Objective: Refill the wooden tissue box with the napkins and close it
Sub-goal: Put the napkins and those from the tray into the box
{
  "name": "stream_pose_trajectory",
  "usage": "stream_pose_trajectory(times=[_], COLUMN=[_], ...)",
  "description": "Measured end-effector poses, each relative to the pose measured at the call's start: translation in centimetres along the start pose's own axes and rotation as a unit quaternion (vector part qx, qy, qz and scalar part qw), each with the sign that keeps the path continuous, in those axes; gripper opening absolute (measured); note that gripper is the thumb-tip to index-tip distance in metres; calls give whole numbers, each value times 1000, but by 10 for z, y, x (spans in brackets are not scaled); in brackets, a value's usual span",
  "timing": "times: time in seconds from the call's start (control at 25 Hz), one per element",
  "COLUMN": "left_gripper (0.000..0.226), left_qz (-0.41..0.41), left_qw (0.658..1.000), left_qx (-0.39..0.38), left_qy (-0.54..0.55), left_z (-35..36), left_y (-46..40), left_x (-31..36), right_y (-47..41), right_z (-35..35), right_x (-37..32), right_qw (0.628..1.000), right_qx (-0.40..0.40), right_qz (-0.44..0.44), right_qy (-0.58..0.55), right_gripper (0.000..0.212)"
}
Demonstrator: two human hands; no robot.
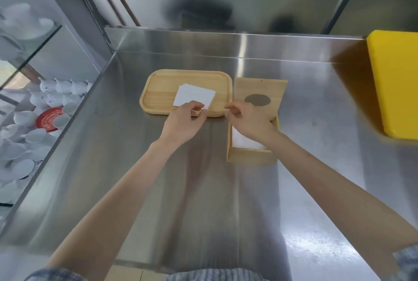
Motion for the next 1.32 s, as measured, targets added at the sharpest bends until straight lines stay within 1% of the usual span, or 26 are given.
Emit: stream_pose_trajectory(times=[0.24, 0.36, 0.52, 0.68, 0.84, 0.96, 1.04, 1.16, 1.24, 1.32], left_gripper=[37, 39, 41, 42, 46, 49, 52, 54, 54, 54], left_qz=[-37, -50, -83, -129, -138, -155, -167, -202, -237, -255], left_qw=[999, 998, 995, 988, 979, 975, 976, 977, 968, 960], left_qx=[-11, -22, -35, -49, -65, -73, -72, -67, -75, -89], left_qy=[-24, -40, -51, -67, -132, -142, -120, -30, 29, 76], left_z=[-19, -24, -24, -17, -4, 11, 18, 24, 29, 34], left_y=[-34, -53, -80, -111, -137, -148, -152, -155, -158, -162], left_x=[-38, -54, -78, -97, -105, -116, -118, -123, -132, -139], right_y=[-31, -51, -81, -113, -136, -145, -149, -155, -158, -160], right_z=[19, 35, 56, 67, 78, 85, 89, 94, 97, 97], right_x=[-25, -22, -10, 4, 25, 34, 33, 29, 28, 29], right_qw=[1000, 998, 995, 989, 974, 968, 969, 972, 973, 975], right_qx=[2, -26, -50, -52, -52, -45, -33, -19, -17, -14], right_qz=[8, 46, 88, 141, 219, 241, 233, 210, 201, 198], right_qy=[29, 41, 17, 12, 21, 55, 78, 107, 108, 96], right_gripper=[37, 40, 44, 43, 52, 58, 58, 55, 54, 53])
Point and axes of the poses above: each hand's wrist, its own y-axis away from the middle knuckle, its own z-axis out of the palm, x = y × z, the point moved 9 cm from there along -y, towards the middle knuckle, and after that the axes turned 2 degrees about x, right-handed, at the moved point
